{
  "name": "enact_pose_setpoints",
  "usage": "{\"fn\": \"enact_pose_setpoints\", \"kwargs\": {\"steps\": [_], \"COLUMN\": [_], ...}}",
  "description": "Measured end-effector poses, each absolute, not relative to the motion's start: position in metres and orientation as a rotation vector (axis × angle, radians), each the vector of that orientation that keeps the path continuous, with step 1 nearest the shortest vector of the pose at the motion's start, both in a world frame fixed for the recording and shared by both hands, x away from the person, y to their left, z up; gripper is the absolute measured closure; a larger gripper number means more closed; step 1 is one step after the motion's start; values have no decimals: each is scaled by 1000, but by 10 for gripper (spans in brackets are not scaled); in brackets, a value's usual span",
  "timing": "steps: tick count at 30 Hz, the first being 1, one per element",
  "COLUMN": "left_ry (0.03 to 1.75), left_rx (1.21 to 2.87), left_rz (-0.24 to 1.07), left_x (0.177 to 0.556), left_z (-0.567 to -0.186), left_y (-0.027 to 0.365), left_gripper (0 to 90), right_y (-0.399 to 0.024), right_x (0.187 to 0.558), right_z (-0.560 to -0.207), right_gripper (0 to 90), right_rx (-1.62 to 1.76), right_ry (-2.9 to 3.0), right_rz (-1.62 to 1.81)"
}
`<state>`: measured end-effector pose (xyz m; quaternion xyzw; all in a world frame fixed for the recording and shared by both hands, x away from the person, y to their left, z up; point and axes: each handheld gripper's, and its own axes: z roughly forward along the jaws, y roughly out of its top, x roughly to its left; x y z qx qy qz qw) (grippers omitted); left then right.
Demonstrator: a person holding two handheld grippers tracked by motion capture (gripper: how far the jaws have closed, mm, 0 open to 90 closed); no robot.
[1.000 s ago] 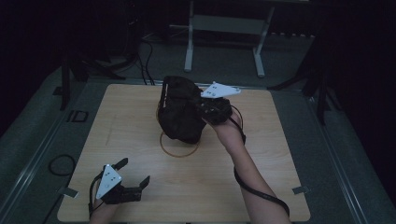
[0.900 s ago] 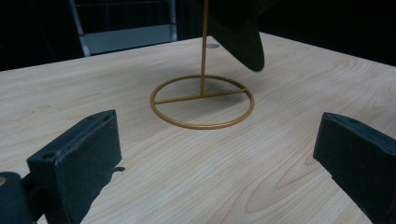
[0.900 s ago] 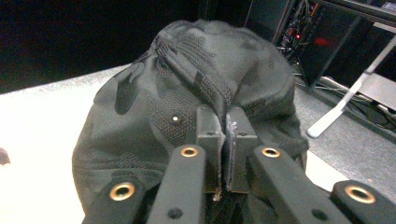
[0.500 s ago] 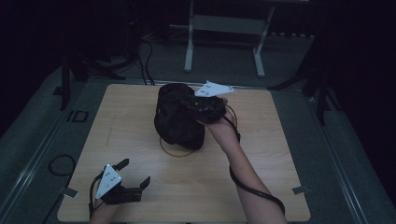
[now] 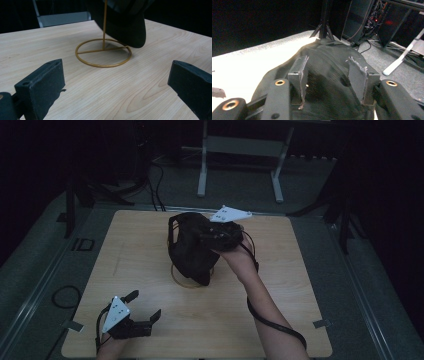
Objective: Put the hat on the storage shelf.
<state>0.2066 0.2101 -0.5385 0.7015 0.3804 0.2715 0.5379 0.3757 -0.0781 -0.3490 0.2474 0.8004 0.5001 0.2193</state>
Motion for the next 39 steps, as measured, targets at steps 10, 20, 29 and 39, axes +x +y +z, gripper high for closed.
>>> {"fn": "enact_pose_setpoints", "kwargs": {"steps": [10,20,29,39], "left_ry": [904,904,907,905], "left_rx": [1679,1699,1688,1696], "left_rz": [650,659,657,657], "left_x": [207,207,208,207], "left_z": [-539,-539,-539,-540], "left_y": [209,208,208,208], "left_gripper": [12,12,12,12], "right_y": [-84,-97,-108,-119], "right_x": [370,358,346,334], "right_z": [-348,-359,-377,-402], "right_gripper": [391,180,136,133], "right_rx": [671,662,621,597], "right_ry": [2257,2293,2354,2366], "right_rz": [1402,1446,1461,1453]}}
